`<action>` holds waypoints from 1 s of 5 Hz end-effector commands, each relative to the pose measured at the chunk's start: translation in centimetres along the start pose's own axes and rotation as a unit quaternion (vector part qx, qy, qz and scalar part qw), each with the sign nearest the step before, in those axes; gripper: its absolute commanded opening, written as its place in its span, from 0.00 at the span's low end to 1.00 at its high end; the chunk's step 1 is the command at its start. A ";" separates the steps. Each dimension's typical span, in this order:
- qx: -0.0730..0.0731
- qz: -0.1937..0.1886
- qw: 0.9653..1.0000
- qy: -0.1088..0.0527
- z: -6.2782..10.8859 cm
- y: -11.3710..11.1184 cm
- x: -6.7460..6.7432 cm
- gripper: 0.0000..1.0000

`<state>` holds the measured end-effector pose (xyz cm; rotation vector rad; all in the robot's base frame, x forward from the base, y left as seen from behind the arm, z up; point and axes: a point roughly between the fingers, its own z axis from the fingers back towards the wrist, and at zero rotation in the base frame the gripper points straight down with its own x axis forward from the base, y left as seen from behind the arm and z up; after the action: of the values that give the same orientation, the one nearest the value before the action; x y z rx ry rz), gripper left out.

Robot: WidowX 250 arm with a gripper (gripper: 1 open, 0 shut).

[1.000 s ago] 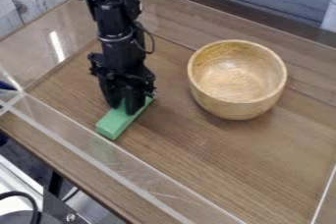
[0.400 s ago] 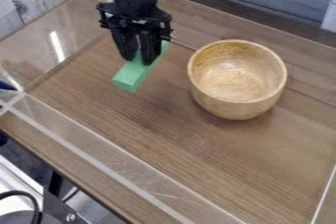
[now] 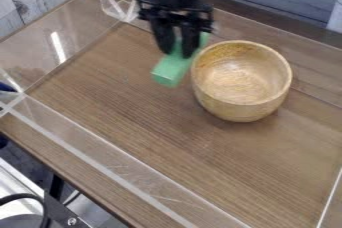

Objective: Put the green block in the brown bowl

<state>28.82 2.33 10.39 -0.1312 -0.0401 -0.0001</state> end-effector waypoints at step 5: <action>0.007 -0.040 0.999 -0.008 -2.8 -4.8 3.1 0.00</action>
<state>30.96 -2.60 6.78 -0.1191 -0.0006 -0.0665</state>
